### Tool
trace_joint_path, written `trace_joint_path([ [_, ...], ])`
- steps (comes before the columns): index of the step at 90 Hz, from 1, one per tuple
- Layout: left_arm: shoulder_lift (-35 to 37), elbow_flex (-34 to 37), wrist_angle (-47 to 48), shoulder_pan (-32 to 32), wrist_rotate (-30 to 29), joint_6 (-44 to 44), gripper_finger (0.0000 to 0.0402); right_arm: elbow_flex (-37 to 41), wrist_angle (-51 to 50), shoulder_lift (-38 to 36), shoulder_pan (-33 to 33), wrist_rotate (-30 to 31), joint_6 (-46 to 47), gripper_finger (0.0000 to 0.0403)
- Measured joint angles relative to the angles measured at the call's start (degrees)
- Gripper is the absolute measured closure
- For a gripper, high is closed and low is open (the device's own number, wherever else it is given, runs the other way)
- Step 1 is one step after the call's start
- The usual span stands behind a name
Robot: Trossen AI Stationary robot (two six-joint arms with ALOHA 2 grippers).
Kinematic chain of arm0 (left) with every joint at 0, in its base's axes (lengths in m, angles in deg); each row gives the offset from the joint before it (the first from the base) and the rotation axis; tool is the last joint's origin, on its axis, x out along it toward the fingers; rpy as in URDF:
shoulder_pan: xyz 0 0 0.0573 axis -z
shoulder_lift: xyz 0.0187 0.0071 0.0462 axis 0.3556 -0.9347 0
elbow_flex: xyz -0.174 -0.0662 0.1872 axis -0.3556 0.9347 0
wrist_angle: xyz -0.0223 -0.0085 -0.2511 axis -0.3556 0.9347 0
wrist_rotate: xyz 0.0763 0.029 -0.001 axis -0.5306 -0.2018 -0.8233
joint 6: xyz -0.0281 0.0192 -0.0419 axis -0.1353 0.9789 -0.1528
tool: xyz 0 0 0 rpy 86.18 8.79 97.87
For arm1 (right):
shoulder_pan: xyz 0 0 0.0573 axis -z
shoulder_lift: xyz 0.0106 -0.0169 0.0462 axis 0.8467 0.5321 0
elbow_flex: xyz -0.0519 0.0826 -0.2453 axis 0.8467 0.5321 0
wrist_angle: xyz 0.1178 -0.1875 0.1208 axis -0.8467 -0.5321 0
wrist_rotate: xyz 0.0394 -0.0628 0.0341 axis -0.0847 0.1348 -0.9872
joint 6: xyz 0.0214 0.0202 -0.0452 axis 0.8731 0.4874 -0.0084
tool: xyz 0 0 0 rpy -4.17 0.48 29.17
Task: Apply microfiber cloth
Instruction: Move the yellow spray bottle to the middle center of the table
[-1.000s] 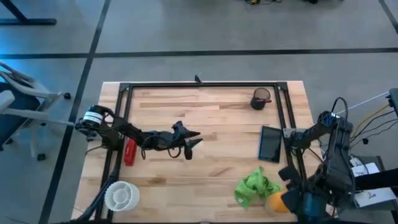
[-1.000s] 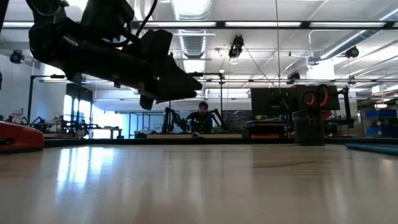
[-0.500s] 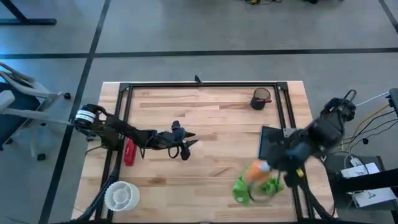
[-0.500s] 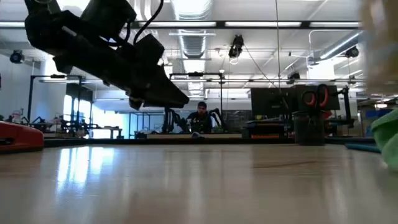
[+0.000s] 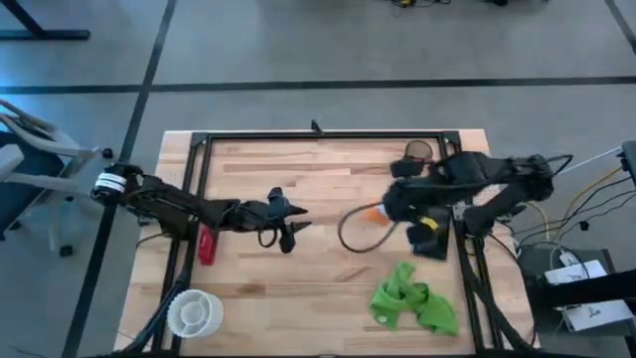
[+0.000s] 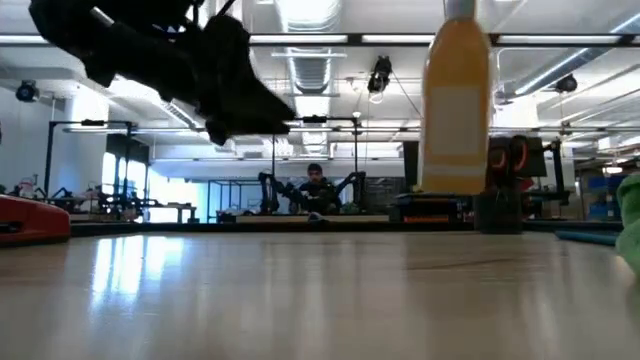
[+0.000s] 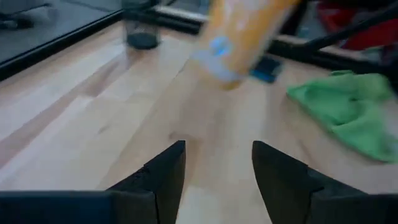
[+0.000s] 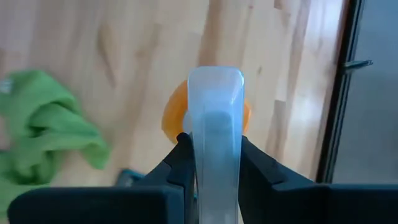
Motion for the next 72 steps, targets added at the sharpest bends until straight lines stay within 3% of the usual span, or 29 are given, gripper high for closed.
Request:
trace_joint_path([
  [16,0.0,-3.3,0.0,-0.8,4.1,6.1,0.0214,0.0,4.6,4.7,4.4,-0.7,-7.1,0.0338],
  [33,-0.7,-6.9,0.1,-1.2,7.7,12.4,0.0208,0.0,9.1,8.9,7.3,-6.3,-11.3,0.0343],
  [52,-1.0,-9.5,0.0,-1.8,11.4,18.0,0.0200,-0.1,13.7,11.4,8.4,-10.5,-13.0,0.0324],
  [72,-2.6,-12.5,-1.1,-3.6,12.6,22.3,0.0189,-0.2,17.1,12.2,8.6,-11.0,-13.1,0.0321],
])
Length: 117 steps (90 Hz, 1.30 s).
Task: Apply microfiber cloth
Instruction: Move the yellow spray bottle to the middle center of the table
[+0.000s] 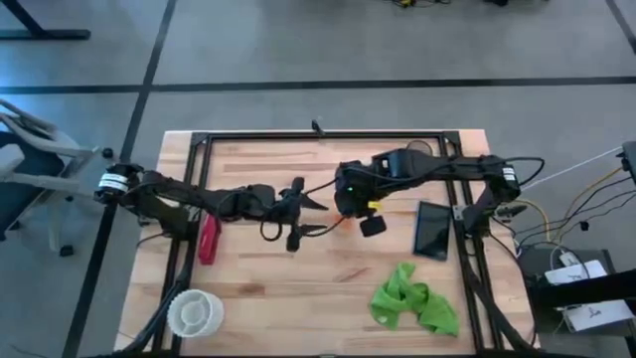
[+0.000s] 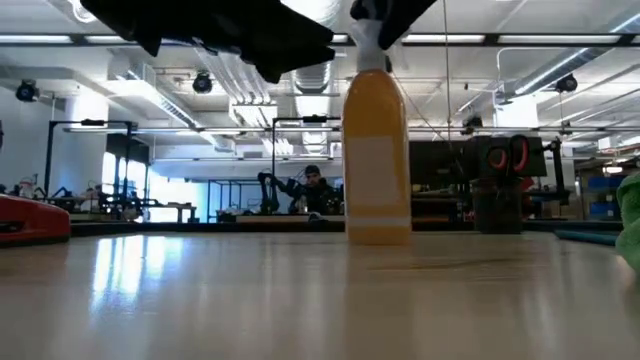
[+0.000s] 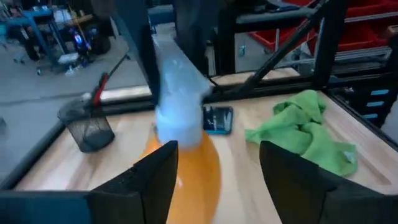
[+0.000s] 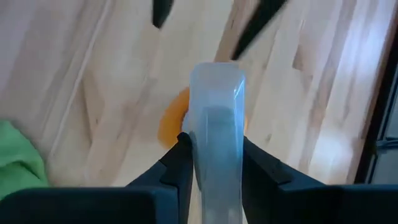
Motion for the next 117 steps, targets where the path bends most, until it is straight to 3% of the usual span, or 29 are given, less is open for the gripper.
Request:
trace_joint_path([
  [17,-0.3,-1.2,-1.0,-2.4,-0.2,2.0,0.0188,-0.8,-0.2,-0.1,0.5,0.0,1.3,0.0312],
  [68,-9.0,-6.4,-3.4,-5.2,1.7,1.9,0.0181,-7.4,-4.7,-0.4,1.2,0.6,2.2,0.0221],
  [88,-8.6,-7.8,-4.7,-4.6,1.5,0.3,0.0181,-11.8,-11.0,-1.9,0.7,0.8,6.1,0.0211],
  [117,-13.7,-11.5,-6.4,-3.2,-4.8,-1.9,0.0194,-8.3,-15.5,-7.5,-4.6,3.2,16.9,0.0212],
])
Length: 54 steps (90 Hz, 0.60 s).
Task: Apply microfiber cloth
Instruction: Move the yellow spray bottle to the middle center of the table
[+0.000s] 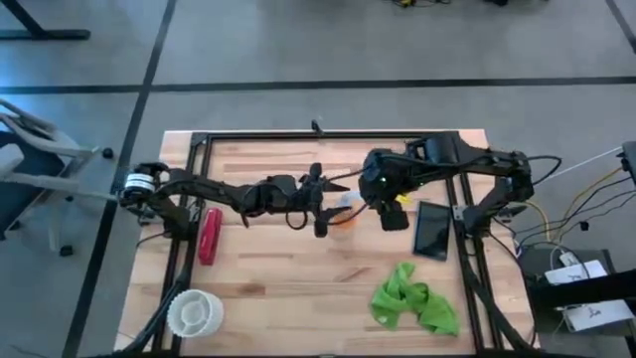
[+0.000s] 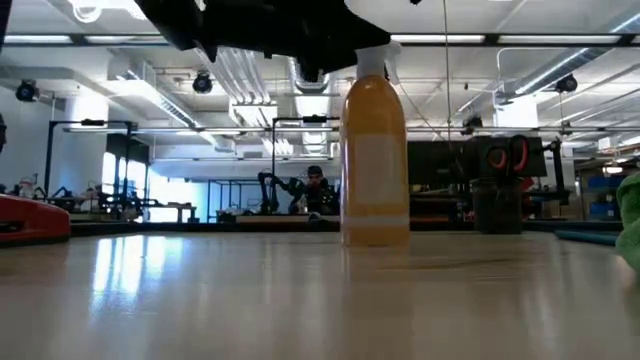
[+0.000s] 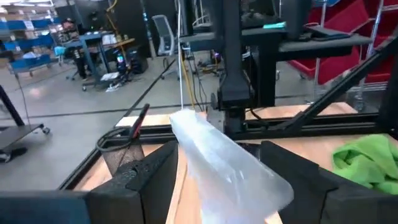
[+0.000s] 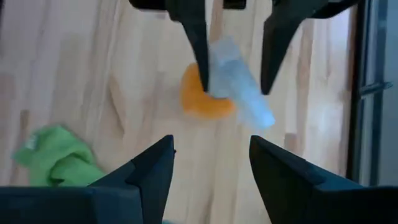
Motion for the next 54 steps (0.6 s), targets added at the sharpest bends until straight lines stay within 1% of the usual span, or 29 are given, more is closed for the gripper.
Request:
trace_joint_path([
  [11,-0.8,-0.7,0.3,0.0,-1.8,-0.5,0.0201,3.9,0.3,-2.5,-4.2,0.9,5.2,0.0215],
  [29,-0.2,-0.8,-0.1,0.0,-2.9,-1.5,0.0220,12.9,2.2,-5.7,-11.9,7.3,14.9,0.0227],
  [42,-0.2,-0.8,2.2,0.1,-2.9,-1.6,0.0243,19.5,5.2,-6.4,-16.8,11.3,21.2,0.0237],
  [54,0.0,-0.8,3.9,0.1,-2.8,-1.7,0.0271,25.3,5.8,-6.9,-20.4,12.4,27.3,0.0245],
])
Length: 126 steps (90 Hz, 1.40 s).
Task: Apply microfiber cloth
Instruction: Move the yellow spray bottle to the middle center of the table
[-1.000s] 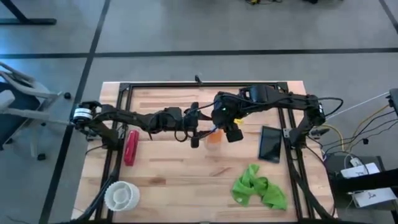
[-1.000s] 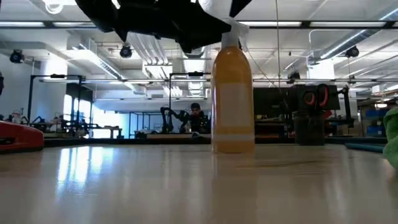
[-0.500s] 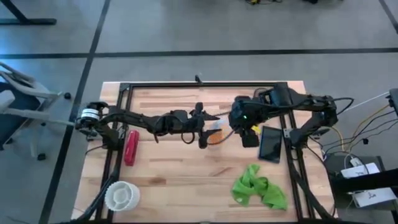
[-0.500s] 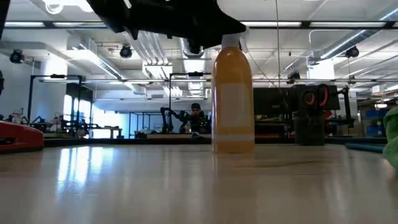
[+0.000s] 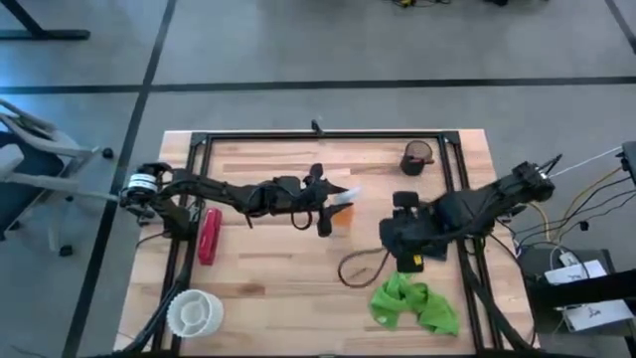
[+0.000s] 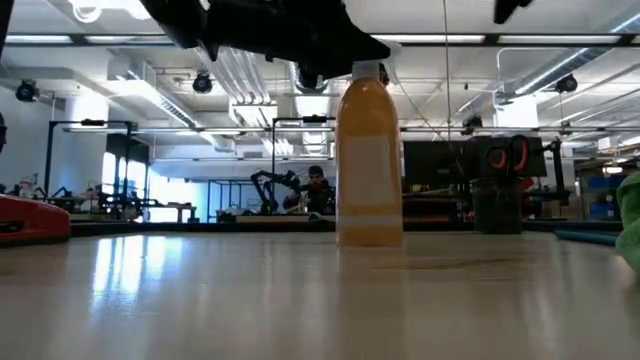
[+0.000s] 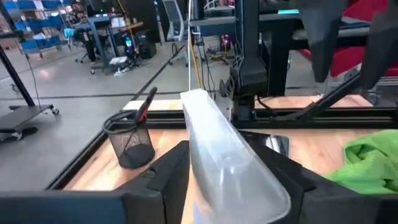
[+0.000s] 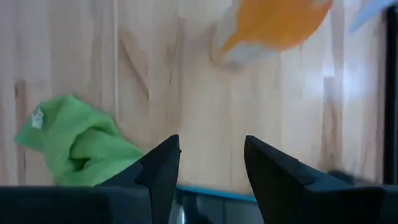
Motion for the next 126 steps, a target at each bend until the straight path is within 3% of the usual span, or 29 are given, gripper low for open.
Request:
trace_joint_path([
  [16,0.3,0.0,0.9,0.3,0.1,0.6,0.0306,6.0,1.8,-0.2,-4.4,0.0,8.2,0.0250],
  [27,1.7,0.0,3.9,0.3,0.2,1.5,0.0308,9.1,2.2,-0.7,-7.8,0.0,15.1,0.0246],
  [80,17.4,0.3,34.9,2.9,0.0,-1.1,0.0299,22.2,14.0,-0.7,-24.0,-6.6,41.5,0.0251],
  [98,21.0,0.8,40.7,4.8,0.2,-4.3,0.0311,28.8,14.3,-1.0,-25.7,-6.5,51.8,0.0244],
  [126,23.1,0.8,46.3,9.1,-0.5,-10.0,0.0306,37.2,14.6,-3.1,-24.7,-4.5,59.4,0.0236],
])
